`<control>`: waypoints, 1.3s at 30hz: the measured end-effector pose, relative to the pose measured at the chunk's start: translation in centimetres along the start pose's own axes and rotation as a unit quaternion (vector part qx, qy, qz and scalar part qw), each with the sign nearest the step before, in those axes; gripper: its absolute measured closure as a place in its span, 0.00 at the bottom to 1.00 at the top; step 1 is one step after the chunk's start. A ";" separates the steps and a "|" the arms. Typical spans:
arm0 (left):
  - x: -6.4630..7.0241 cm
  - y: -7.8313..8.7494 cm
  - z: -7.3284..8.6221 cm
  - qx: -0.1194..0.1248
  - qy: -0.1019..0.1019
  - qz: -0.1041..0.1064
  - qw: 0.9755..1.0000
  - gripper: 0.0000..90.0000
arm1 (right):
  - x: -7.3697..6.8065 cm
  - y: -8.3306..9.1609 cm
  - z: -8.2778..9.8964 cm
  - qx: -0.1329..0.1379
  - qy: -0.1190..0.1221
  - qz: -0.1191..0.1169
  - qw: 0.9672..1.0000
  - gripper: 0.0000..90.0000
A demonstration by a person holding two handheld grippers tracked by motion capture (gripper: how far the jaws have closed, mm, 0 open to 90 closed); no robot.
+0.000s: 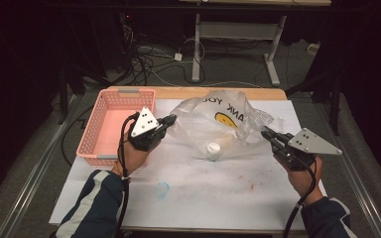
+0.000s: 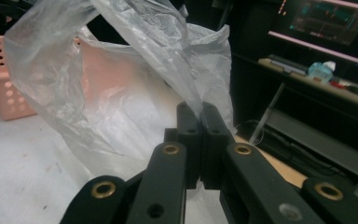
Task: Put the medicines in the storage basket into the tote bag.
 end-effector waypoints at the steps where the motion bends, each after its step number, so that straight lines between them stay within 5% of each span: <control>1: 0.1 0.1 -0.6 0.006 -0.003 0.000 1.000 0.96 | 0.1 0.1 -0.5 0.005 -0.002 -0.001 1.000 1.00; 7: 0.1 2.4 -3.0 0.036 -0.015 -0.016 0.999 0.97 | 0.2 1.0 -3.6 0.041 0.001 -0.006 0.999 1.00; 16: -0.4 5.3 -4.5 0.050 -0.019 -0.036 0.998 0.97 | -0.6 1.8 -6.2 0.060 0.009 -0.007 0.998 1.00; 18: -0.6 4.6 -4.8 0.051 -0.009 -0.036 0.998 0.96 | -0.2 1.2 -6.2 0.055 0.014 0.003 0.998 1.00; 23: -0.8 -0.1 -4.9 0.035 -0.004 -0.038 0.999 0.96 | 2.7 -3.1 -4.6 0.017 -0.035 0.001 0.999 1.00; 28: -1.3 -3.7 -5.0 0.019 0.000 -0.040 0.999 0.96 | 4.9 -5.6 -3.3 -0.013 -0.054 0.025 0.998 1.00; 33: -2.7 -4.7 -6.1 0.025 0.016 -0.047 0.998 0.96 | 7.2 -6.7 -2.9 -0.036 -0.071 0.048 0.996 1.00; 39: -4.9 -5.1 -7.7 0.028 0.023 -0.083 0.996 0.96 | 10.3 -7.9 -2.8 -0.060 -0.113 0.067 0.989 1.00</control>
Point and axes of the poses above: each handheld gripper's, and its own axes: y roughly backward along the jaws, z roughly out of its underside, x roughly to its right, the point moved 10 cm from there along -y, roughly forward along the jaws, and after that the axes turned 14 degrees about -x, right-handed, at the moved point
